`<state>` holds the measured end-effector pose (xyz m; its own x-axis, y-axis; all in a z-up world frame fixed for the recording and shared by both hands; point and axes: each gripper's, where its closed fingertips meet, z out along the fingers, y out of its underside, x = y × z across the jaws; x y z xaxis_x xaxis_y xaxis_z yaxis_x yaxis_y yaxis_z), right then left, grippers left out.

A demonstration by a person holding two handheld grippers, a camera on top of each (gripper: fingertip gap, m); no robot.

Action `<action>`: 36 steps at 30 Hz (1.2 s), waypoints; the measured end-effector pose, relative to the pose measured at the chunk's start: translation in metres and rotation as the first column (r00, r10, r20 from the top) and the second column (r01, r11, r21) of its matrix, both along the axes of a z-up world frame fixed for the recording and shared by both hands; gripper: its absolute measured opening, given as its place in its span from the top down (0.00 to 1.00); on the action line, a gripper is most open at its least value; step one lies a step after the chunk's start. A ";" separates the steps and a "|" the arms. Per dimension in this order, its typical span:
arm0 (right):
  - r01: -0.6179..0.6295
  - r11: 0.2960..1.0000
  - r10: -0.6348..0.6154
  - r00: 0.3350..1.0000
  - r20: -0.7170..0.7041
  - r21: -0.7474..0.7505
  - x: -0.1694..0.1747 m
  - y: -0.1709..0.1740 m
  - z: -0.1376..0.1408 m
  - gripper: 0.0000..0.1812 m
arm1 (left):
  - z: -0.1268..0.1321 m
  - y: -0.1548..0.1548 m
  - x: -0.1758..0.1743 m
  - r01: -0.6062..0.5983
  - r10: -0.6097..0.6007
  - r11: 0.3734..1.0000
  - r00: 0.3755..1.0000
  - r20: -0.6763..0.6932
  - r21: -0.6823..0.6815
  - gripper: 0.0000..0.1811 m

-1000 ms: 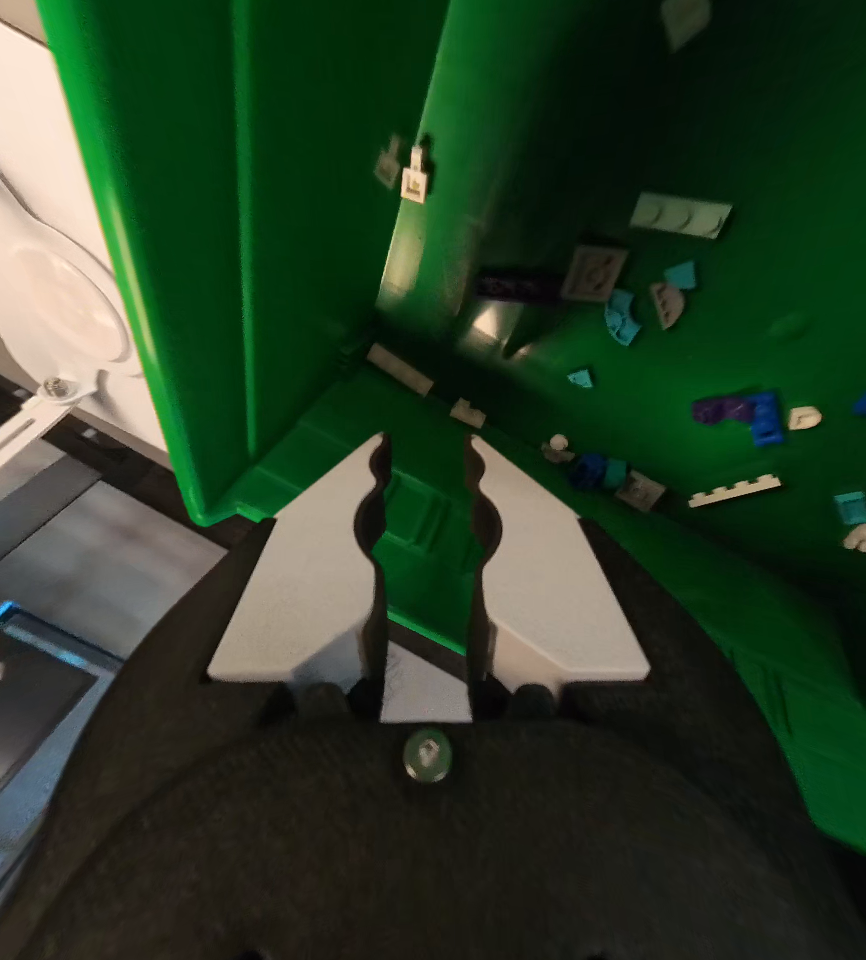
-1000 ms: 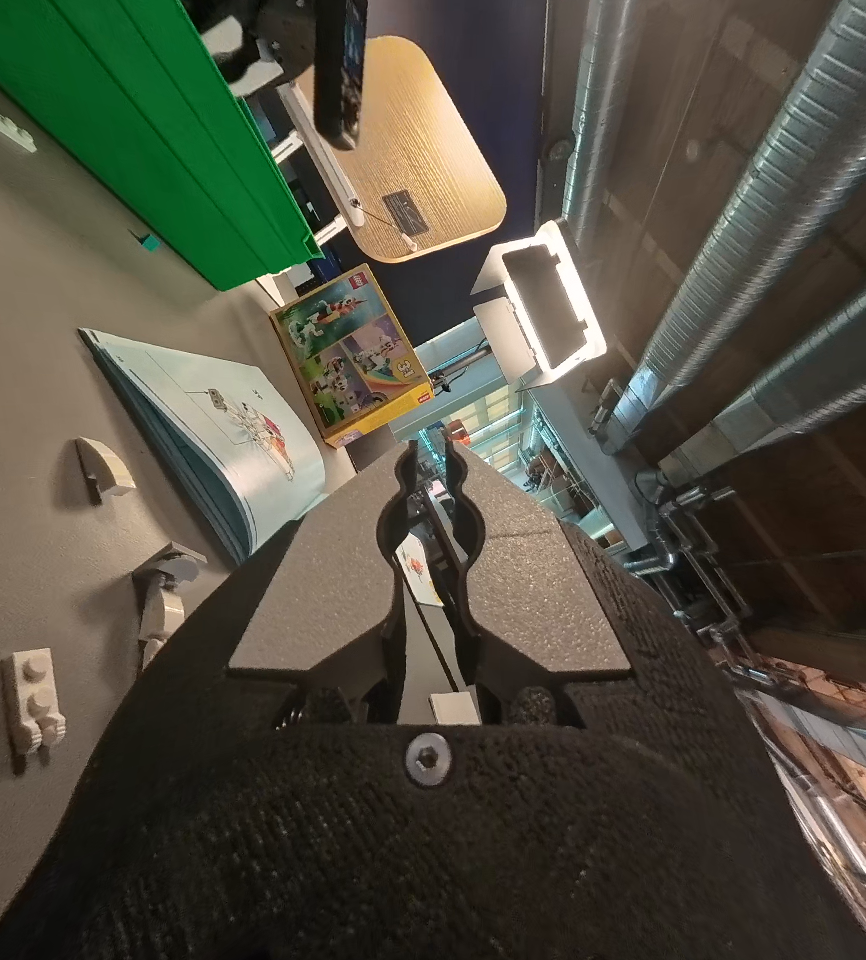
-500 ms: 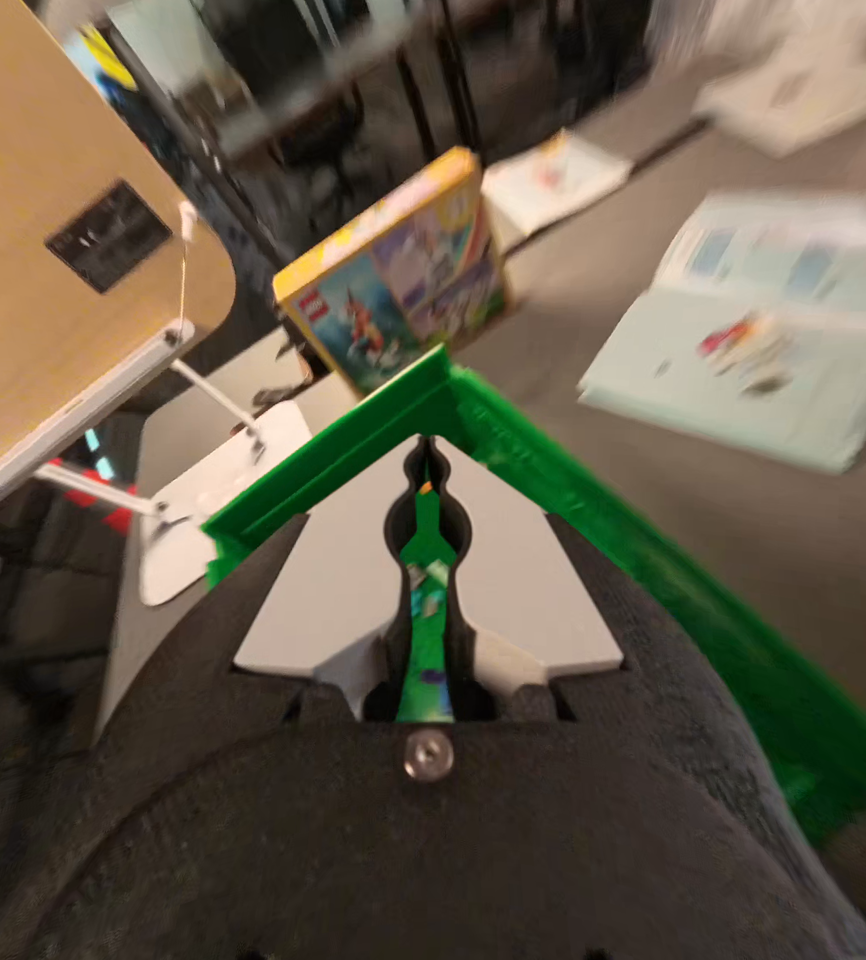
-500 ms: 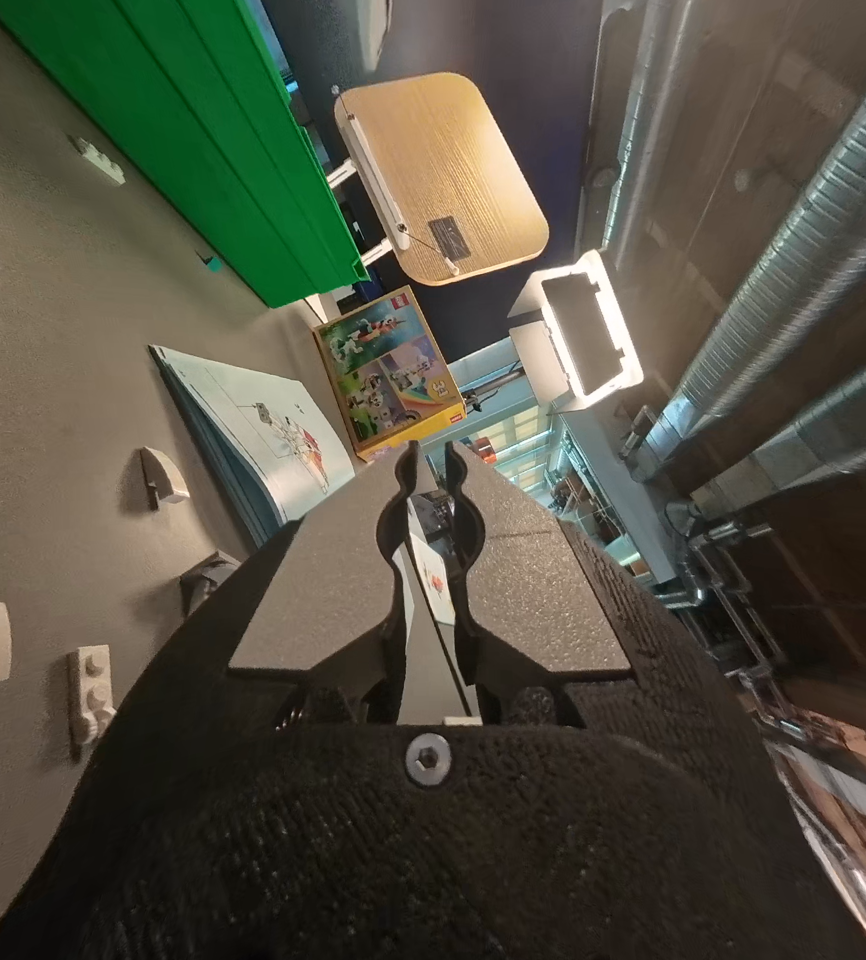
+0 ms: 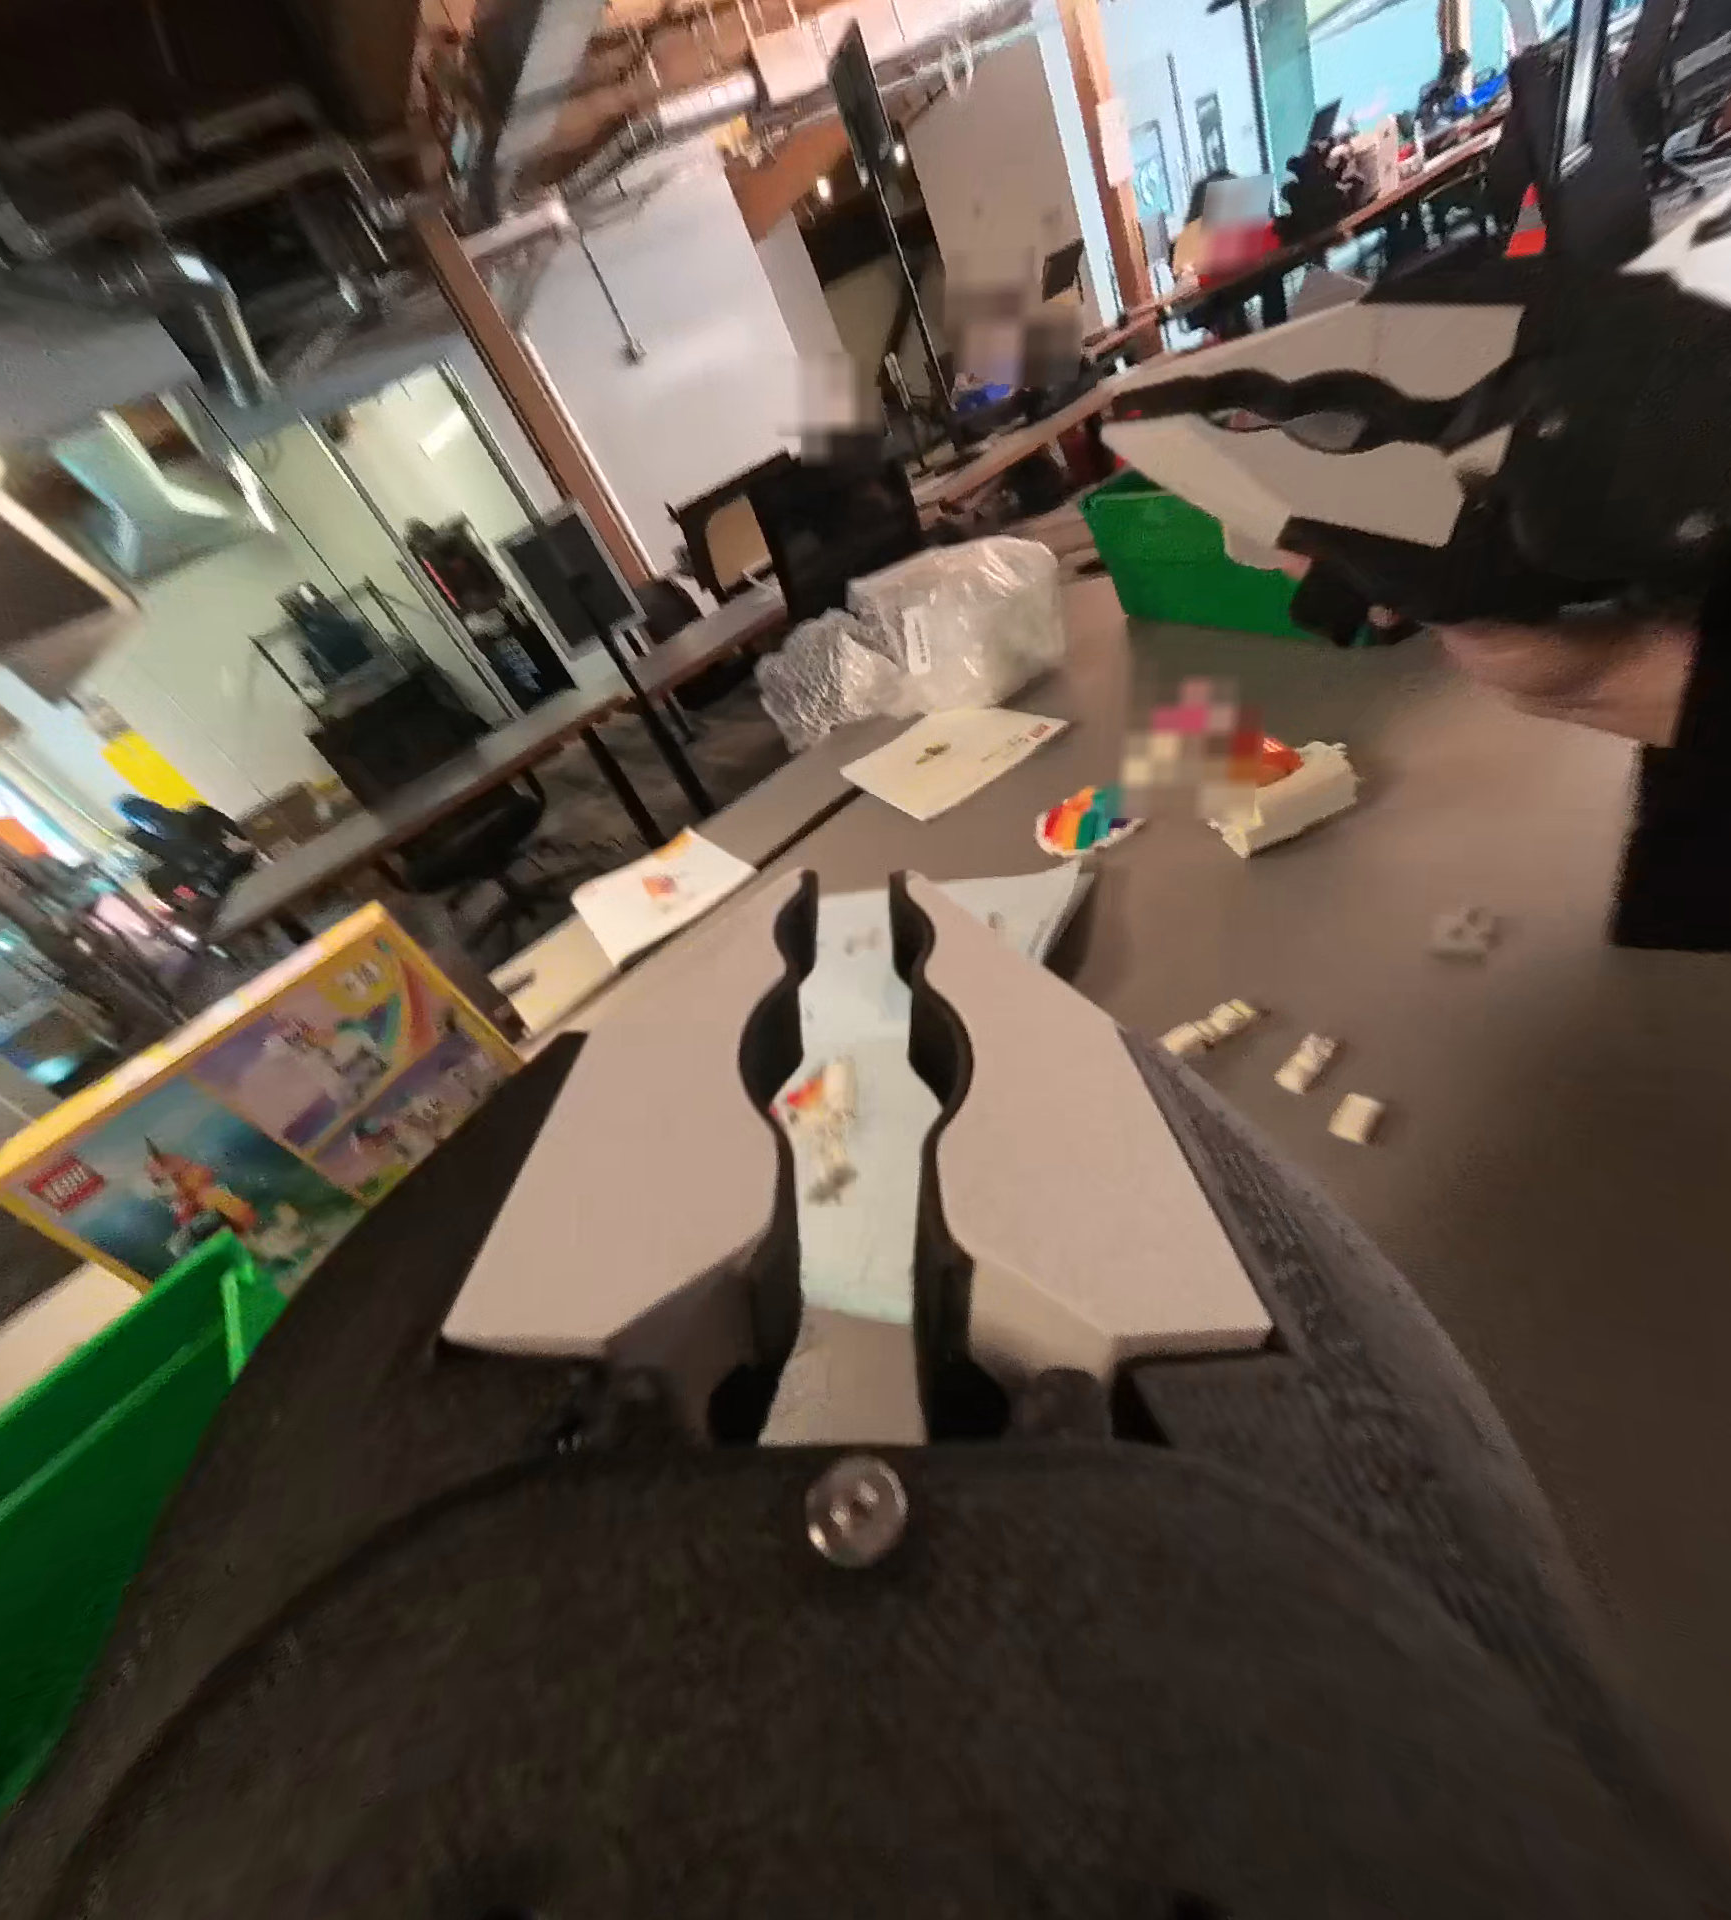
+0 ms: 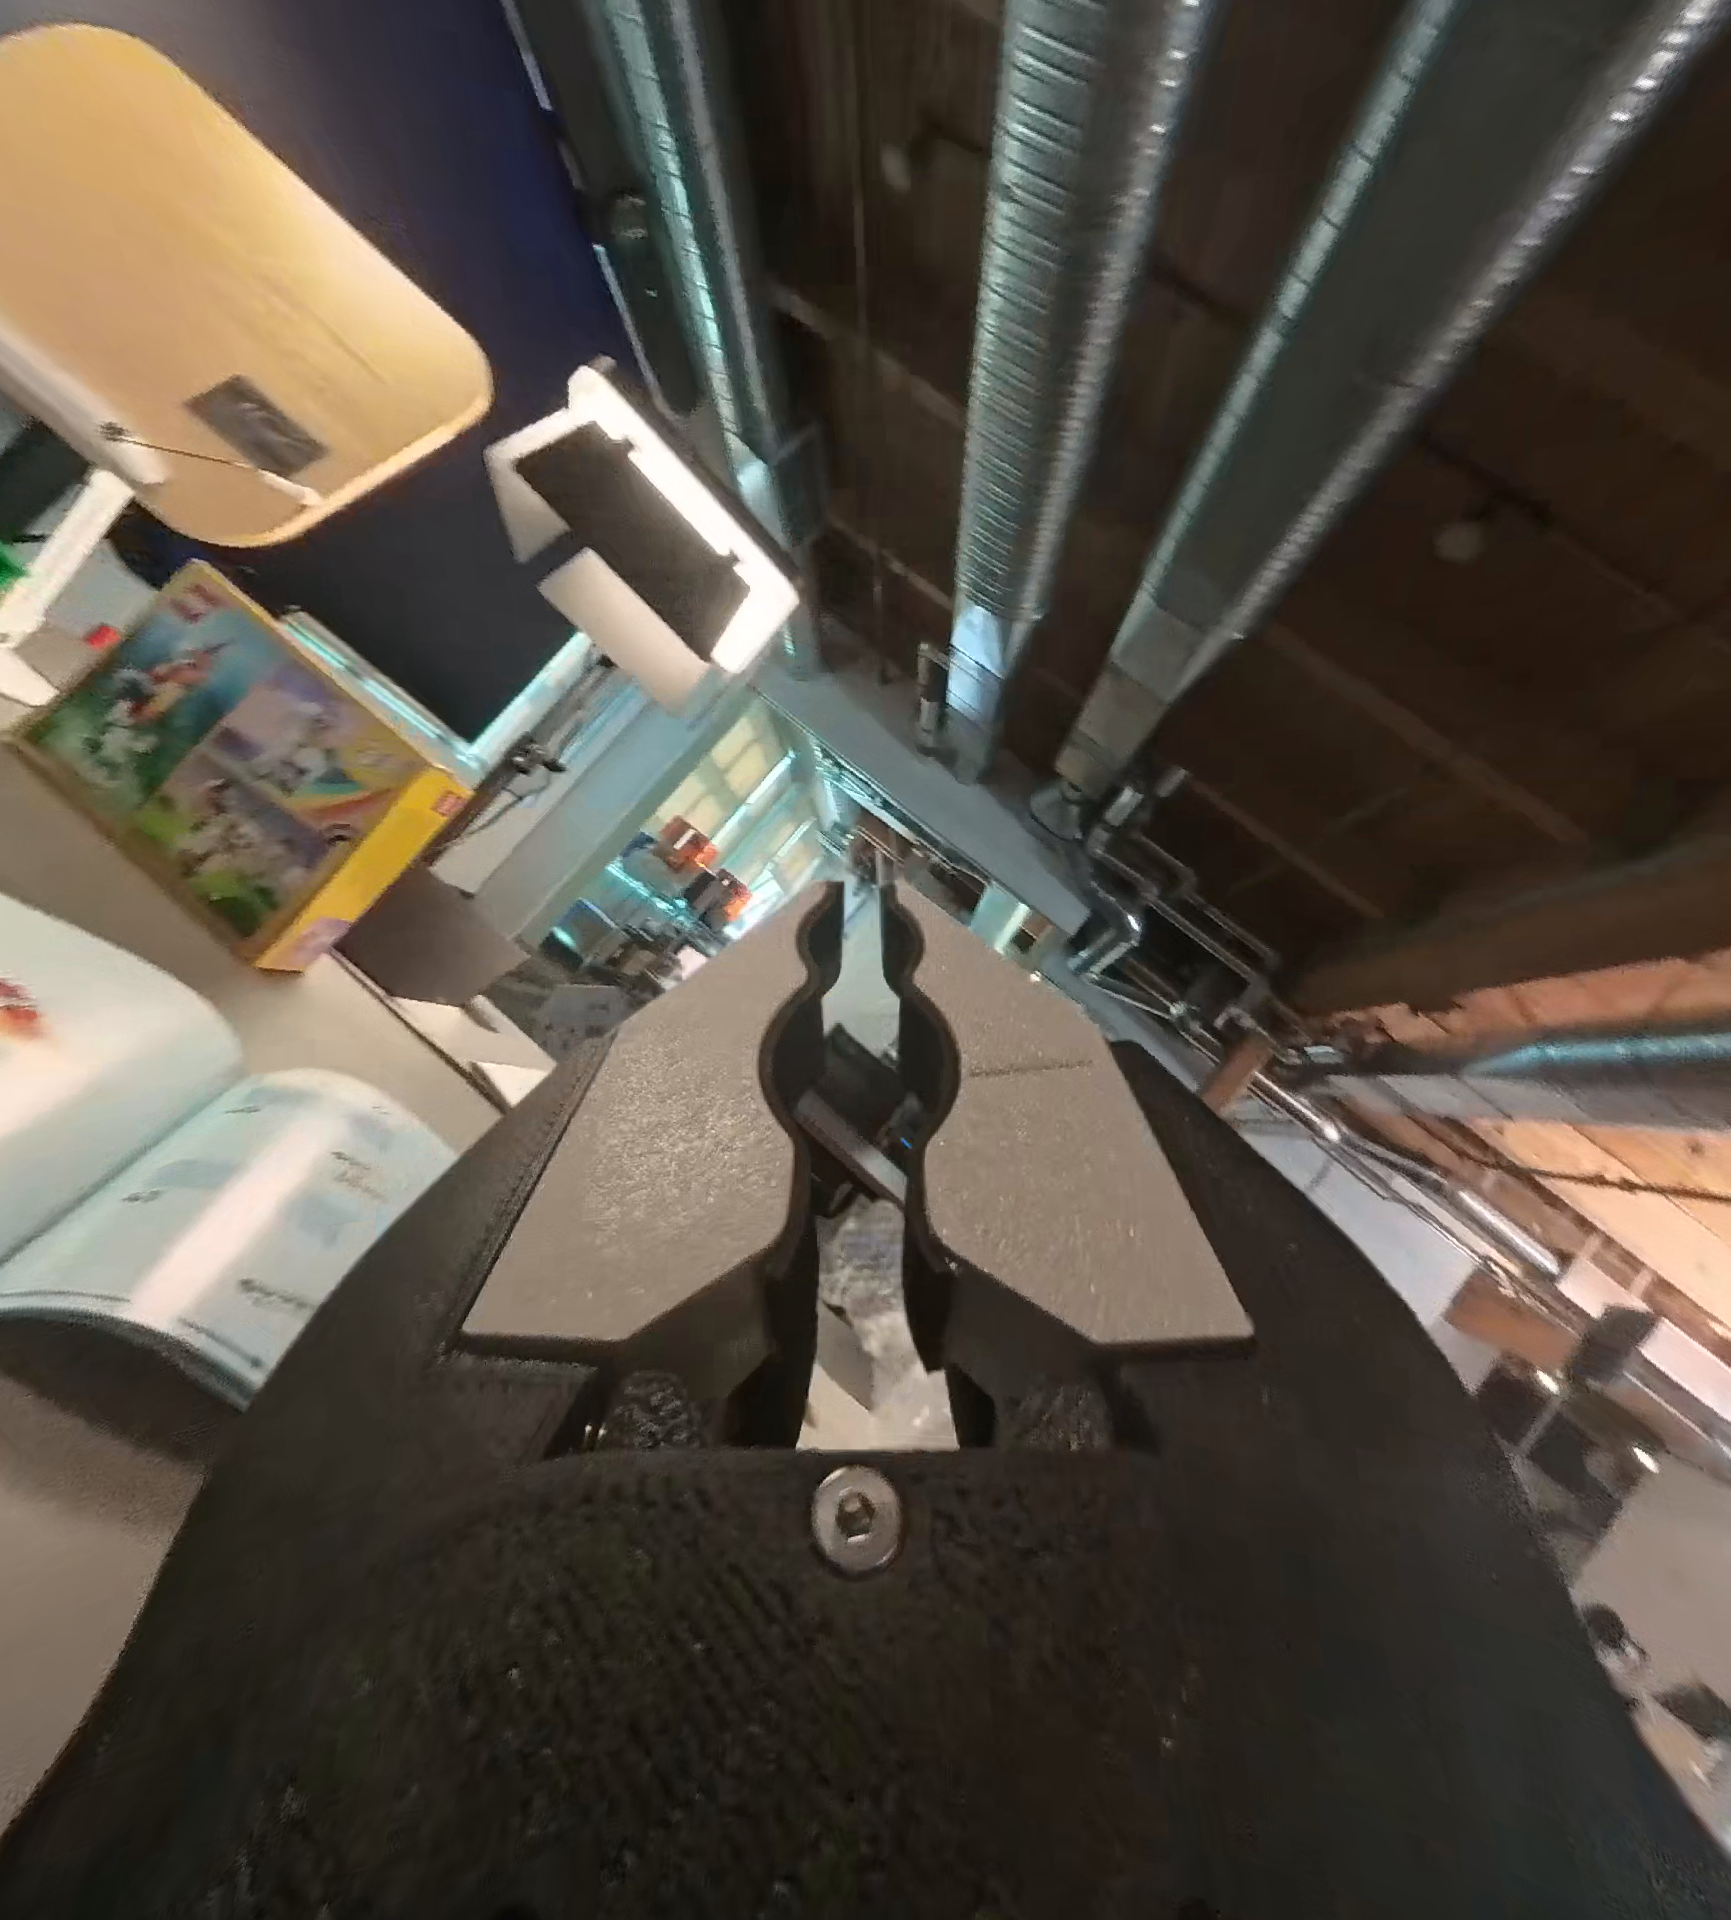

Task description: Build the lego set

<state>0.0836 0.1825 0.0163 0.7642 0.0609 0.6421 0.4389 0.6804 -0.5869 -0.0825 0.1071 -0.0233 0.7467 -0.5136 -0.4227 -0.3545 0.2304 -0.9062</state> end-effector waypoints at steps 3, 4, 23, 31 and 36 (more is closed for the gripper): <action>0.025 1.000 -0.025 0.997 -0.068 -0.009 0.018 0.005 0.007 0.97 | 0.015 0.027 -0.001 -0.095 0.089 0.976 0.995 0.037 0.196 0.95; 0.032 0.999 -0.033 0.996 -0.088 -0.014 0.024 0.007 0.008 0.97 | 0.023 0.035 -0.006 -0.136 0.118 0.955 0.989 0.086 0.263 0.97; -0.129 0.990 0.134 0.985 0.108 -0.054 -0.028 -0.007 -0.020 0.97 | 0.009 0.082 -0.001 0.129 -0.158 0.967 0.980 0.120 0.222 0.93; -0.219 0.973 0.230 0.915 0.333 -0.073 -0.086 -0.031 -0.057 0.97 | 0.090 -0.009 -0.017 0.551 -0.663 0.749 0.617 0.424 0.369 1.00; -0.200 0.977 0.211 0.903 0.375 -0.067 -0.092 -0.029 -0.065 0.97 | 0.094 0.023 -0.047 0.319 -0.457 0.885 0.729 0.509 0.338 1.00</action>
